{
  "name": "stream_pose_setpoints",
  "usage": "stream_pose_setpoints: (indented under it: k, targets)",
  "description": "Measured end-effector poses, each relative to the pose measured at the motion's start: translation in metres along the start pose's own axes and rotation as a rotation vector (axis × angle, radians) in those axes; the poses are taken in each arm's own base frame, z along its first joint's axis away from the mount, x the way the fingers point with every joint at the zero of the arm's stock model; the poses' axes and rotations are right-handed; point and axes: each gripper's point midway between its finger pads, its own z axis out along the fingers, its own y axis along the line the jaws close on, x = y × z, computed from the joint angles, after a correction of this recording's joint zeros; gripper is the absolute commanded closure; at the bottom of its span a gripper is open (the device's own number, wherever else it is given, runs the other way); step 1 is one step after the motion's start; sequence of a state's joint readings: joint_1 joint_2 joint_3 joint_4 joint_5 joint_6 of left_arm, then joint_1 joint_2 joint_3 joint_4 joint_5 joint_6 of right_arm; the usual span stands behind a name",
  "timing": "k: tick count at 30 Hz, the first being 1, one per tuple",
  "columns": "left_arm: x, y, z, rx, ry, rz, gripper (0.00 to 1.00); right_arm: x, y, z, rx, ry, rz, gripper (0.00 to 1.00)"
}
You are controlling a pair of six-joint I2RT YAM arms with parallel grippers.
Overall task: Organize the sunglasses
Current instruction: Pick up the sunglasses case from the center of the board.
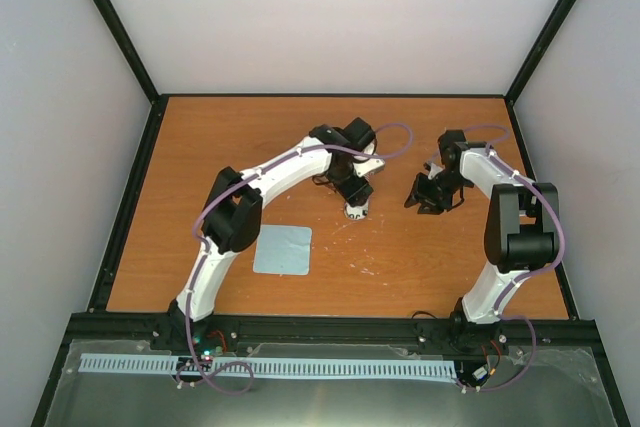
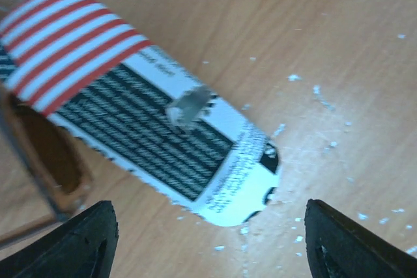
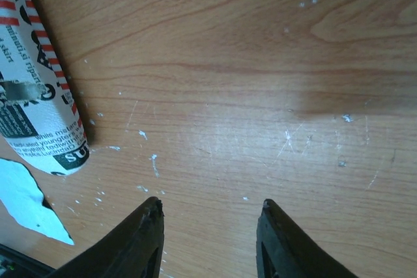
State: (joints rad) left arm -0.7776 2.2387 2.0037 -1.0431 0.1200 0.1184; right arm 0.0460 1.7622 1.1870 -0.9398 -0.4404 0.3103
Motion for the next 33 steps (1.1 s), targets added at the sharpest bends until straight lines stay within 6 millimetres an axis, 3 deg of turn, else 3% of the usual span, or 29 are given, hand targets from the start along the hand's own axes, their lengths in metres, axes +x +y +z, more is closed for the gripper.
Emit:
stream_pose_setpoints:
  k: [6,19,33]
  targets:
    - [0.005,-0.023,0.008,0.063,0.027,0.027,0.11,0.000,0.002,0.001,-0.013,-0.001,-0.003,0.62]
    - [0.030,-0.019,0.051,0.058,0.146,0.006,0.01,-0.001,0.003,0.001,-0.023,-0.003,-0.012,0.61]
    - [0.001,-0.012,0.065,0.039,0.092,0.009,0.01,0.008,0.000,0.009,-0.035,0.026,0.000,0.60]
